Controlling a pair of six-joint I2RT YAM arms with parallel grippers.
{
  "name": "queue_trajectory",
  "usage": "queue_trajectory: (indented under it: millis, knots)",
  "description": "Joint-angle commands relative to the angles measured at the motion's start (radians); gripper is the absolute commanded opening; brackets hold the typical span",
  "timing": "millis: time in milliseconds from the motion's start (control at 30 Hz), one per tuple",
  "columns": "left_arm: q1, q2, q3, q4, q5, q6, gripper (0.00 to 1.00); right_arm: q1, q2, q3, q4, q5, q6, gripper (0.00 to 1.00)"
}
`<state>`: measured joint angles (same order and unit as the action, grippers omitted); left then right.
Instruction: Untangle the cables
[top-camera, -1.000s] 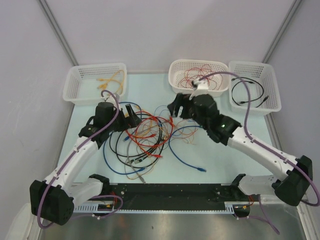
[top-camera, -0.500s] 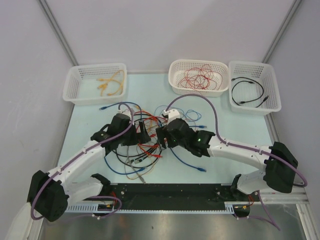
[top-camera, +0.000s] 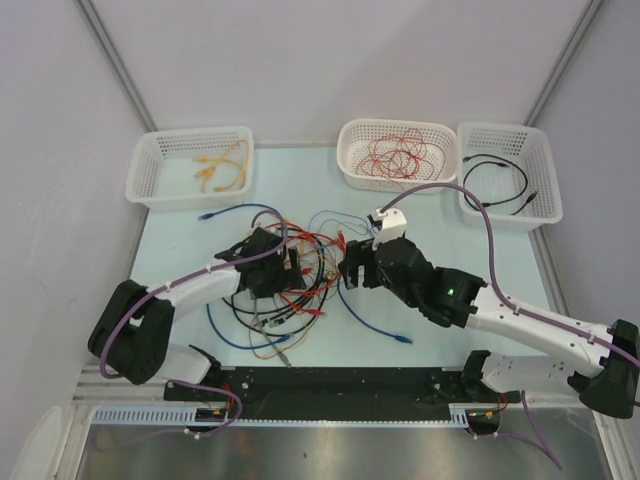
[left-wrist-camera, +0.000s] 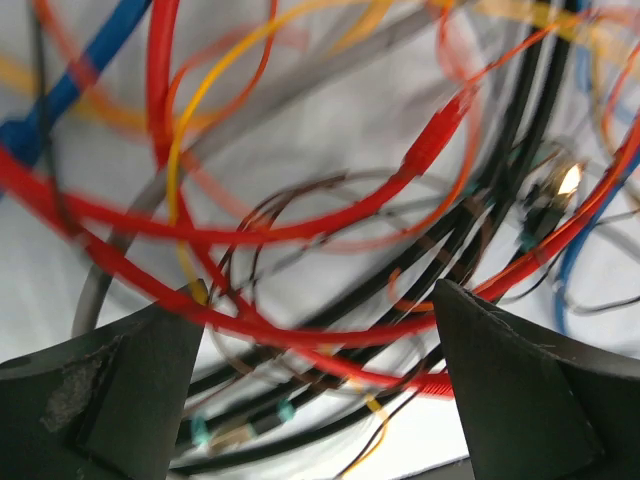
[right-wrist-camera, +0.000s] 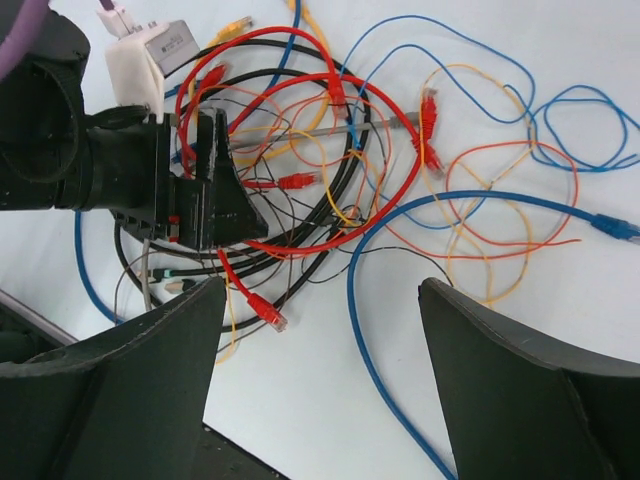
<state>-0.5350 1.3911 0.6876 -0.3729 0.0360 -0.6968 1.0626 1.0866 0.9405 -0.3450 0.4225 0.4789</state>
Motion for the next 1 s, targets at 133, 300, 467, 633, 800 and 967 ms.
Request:
queue_trajectory:
  millis: [133,300,467,633,800,967]
  knots:
    - [-0.008,0.049,0.038,0.100,0.028,-0.041,0.63,-0.015,-0.045,-0.016,-0.052,0.073,0.010,0.82]
    - [-0.010,0.003,0.087,0.059,0.002,0.016,0.01,-0.026,-0.065,-0.026,-0.058,0.082,0.010,0.82]
    - [-0.010,-0.157,0.176,0.003,-0.009,0.129,0.00,-0.027,-0.114,-0.026,-0.063,0.082,0.000,0.82]
    - [-0.010,-0.337,0.288,0.014,0.070,0.282,0.00,-0.036,-0.192,-0.026,-0.052,0.075,-0.014,0.81]
    - [-0.010,-0.346,0.420,-0.061,0.108,0.373,0.00,-0.044,-0.255,-0.025,0.012,0.033,-0.022,0.81]
    - [-0.010,-0.343,0.445,-0.074,0.120,0.422,0.00,-0.049,-0.283,-0.025,0.158,-0.063,-0.026,0.81]
